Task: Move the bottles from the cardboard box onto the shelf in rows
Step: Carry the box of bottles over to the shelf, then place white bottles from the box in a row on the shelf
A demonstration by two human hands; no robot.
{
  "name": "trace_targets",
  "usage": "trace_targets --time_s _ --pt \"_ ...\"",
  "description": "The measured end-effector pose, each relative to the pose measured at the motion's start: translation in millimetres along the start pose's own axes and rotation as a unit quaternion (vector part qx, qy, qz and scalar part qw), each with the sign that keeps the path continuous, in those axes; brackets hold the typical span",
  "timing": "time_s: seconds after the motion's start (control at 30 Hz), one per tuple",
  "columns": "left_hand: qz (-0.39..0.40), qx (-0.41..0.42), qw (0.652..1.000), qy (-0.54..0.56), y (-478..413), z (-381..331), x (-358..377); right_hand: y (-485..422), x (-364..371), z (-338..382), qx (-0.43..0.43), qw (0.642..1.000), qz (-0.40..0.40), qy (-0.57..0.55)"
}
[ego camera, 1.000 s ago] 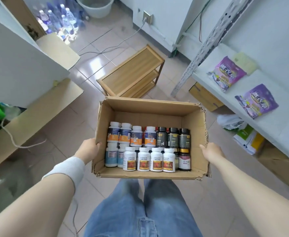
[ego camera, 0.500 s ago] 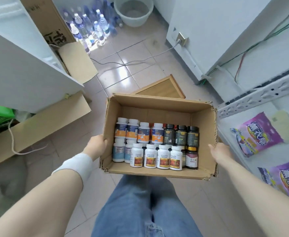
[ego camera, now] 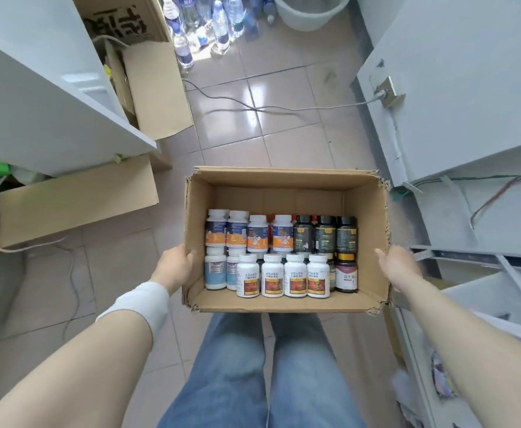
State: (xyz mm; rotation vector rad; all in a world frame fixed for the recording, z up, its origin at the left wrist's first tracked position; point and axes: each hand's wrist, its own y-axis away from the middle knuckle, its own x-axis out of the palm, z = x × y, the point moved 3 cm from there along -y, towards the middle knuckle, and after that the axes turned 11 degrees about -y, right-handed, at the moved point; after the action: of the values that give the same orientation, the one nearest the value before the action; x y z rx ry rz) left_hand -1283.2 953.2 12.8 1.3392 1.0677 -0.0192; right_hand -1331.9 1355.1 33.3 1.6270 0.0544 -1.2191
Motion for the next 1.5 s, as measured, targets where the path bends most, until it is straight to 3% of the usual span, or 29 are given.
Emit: trace_targets --time_s 0.23,0.57,0.73,0.8,0.87,0.97,1.03,1.13,1.27,1.5 --pt "0.009 -0.076 0.997 0.028 -50.9 -15.6 30.3 -94.5 5.9 51.2 -0.054 0.997 0.033 0.050" --pt "0.001 -0.098 0.995 0.019 -82.4 -25.8 42.6 -144.3 9.8 77.9 -0.068 0.994 0.027 0.085" --pt "-0.029 -0.152 0.986 0.061 -76.8 -33.0 48.4 -137.2 16.8 72.2 -0.064 0.997 0.006 0.035" --pt "-0.037 -0.166 0.973 0.153 -67.9 -41.3 51.6 -129.7 18.8 69.8 -0.072 0.997 0.000 -0.036" --pt "-0.072 -0.161 0.959 0.223 -51.3 -58.2 54.4 -109.4 16.4 66.5 -0.102 0.988 -0.057 -0.100" --pt "-0.205 -0.055 0.976 0.051 -27.3 -98.4 52.7 -64.3 17.1 61.5 -0.217 0.959 -0.148 -0.107" --pt "-0.201 0.068 0.977 -0.031 -24.3 -130.4 58.0 -49.2 32.1 58.6 -0.264 0.957 -0.088 -0.076" --pt "-0.085 0.151 0.982 -0.068 -41.4 -167.0 80.3 -56.6 66.4 51.7 -0.216 0.973 0.079 -0.028" --pt "-0.017 0.146 0.976 -0.162 -80.7 -187.4 102.5 -85.0 91.3 55.0 -0.140 0.979 0.146 -0.002" --pt "0.030 0.127 0.966 -0.225 -104.2 -199.2 117.4 -107.7 97.1 71.2 -0.126 0.966 0.207 0.093"
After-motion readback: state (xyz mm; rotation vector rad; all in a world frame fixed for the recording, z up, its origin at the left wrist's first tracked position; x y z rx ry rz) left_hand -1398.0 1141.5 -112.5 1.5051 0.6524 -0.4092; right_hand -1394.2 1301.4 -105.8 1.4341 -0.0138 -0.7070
